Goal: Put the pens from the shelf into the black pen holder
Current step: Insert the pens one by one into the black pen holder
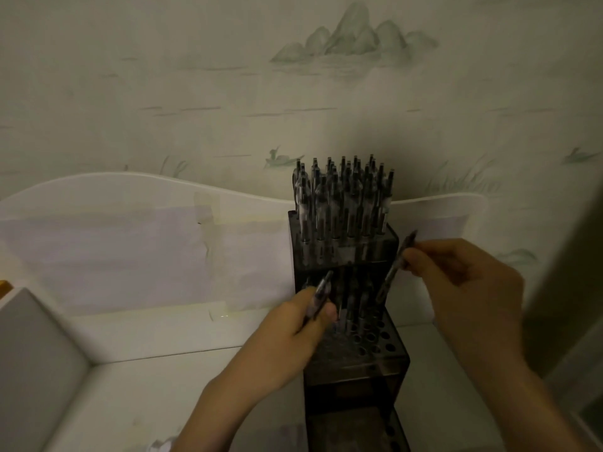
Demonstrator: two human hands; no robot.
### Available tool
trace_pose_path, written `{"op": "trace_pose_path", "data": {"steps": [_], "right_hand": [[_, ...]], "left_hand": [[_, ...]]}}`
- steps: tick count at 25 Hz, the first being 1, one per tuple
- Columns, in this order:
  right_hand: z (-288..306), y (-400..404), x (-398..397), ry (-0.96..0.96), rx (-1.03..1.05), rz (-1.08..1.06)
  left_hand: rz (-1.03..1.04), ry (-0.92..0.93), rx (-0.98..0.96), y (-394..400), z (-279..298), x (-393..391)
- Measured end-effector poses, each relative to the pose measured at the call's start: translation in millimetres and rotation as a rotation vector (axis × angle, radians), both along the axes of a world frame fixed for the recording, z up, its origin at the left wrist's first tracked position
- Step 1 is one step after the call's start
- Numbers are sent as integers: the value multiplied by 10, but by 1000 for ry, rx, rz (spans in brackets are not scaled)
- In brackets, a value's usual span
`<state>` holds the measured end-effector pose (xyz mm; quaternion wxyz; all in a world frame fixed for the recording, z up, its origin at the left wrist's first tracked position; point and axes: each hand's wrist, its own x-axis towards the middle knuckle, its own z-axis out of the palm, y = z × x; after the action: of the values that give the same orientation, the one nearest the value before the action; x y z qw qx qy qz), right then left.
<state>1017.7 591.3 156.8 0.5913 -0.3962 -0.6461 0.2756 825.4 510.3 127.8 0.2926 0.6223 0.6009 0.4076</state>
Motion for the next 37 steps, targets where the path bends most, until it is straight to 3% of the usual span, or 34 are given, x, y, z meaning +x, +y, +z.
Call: {"op": "trace_pose_path", "data": {"steps": [3, 17, 22, 30, 33, 35, 37], "right_hand": [[-190, 32, -103, -127, 35, -42], [-193, 92, -107, -199, 70, -58], [-315, 90, -149, -232, 172, -116], [-559, 109, -170, -299, -56, -73], [-478, -2, -185, -320, 146, -154], [-418, -186, -282, -280, 269, -67], [-369, -371, -423, -211, 209, 152]], "left_hand": [[26, 25, 64, -5, 19, -3], [2, -35, 75, -73, 69, -12], [-2, -30, 78, -70, 67, -10], [10, -35, 45, -88, 33, -43], [14, -14, 31, -90, -15, -68], [11, -12, 20, -81, -51, -77], [-1, -20, -2, -78, -74, -69]]}}
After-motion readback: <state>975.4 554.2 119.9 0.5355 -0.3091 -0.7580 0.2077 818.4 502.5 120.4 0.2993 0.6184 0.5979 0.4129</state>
